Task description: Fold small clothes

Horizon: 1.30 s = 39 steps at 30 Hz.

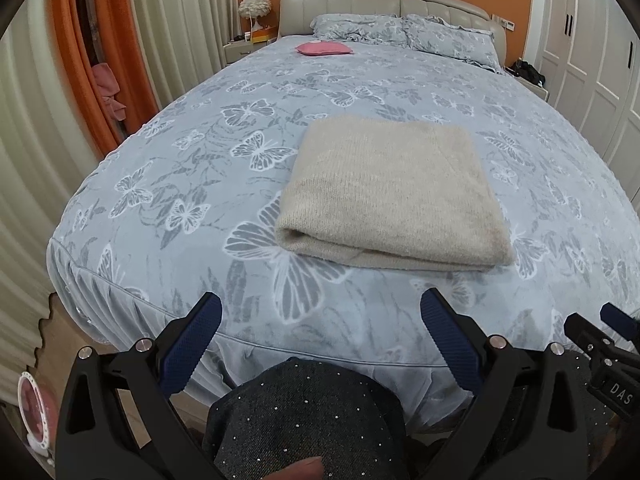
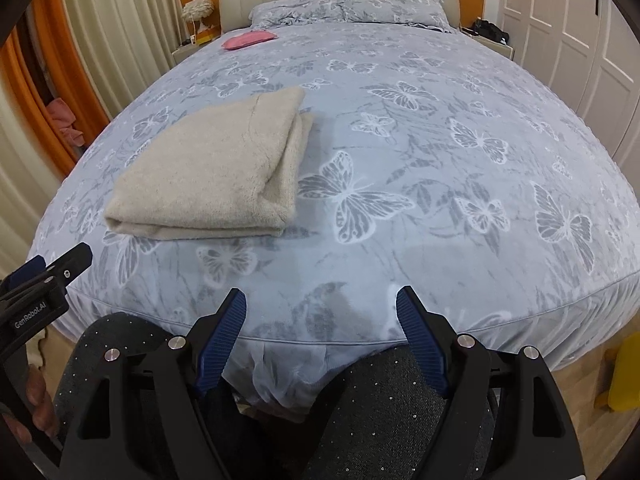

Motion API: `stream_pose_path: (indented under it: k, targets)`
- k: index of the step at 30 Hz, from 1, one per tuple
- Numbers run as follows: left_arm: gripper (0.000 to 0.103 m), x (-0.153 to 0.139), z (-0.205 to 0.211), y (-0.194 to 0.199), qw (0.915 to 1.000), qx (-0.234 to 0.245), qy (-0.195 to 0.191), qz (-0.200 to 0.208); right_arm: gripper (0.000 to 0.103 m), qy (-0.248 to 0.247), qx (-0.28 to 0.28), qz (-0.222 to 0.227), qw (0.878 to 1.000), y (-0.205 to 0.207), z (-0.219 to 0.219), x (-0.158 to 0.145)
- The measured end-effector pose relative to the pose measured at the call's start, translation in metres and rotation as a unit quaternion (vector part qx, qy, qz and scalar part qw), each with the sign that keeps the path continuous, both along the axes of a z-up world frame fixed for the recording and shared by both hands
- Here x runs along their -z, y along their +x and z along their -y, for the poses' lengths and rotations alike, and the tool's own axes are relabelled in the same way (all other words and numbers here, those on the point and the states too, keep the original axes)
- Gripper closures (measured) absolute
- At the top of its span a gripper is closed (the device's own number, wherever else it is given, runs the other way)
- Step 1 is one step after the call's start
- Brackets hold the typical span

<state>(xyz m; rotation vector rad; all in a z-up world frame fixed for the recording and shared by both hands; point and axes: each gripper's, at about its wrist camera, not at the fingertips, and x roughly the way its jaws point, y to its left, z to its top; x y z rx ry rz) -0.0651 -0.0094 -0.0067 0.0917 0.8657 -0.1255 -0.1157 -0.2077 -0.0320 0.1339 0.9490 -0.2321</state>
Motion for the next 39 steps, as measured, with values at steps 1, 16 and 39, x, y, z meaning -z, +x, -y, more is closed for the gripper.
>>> stream_pose_path:
  k: [1, 16, 39]
  targets:
    - [0.006, -0.0003, 0.0005, -0.0004, 1.0000, 0.001, 0.001, 0.001, 0.028, -0.003, -0.001, 0.000, 1.000, -0.0002, -0.0012, -0.0001]
    - [0.006, -0.0020, 0.0035, -0.0039, 0.9999, 0.001, 0.008, 0.009, 0.028, -0.013, -0.009, -0.007, 1.000, 0.0002, -0.0063, 0.0028]
    - [0.006, 0.0011, 0.0029, -0.0031, 0.9999, 0.003, 0.012, 0.006, 0.028, -0.012, -0.007, -0.009, 1.000, 0.0002, -0.0063, 0.0036]
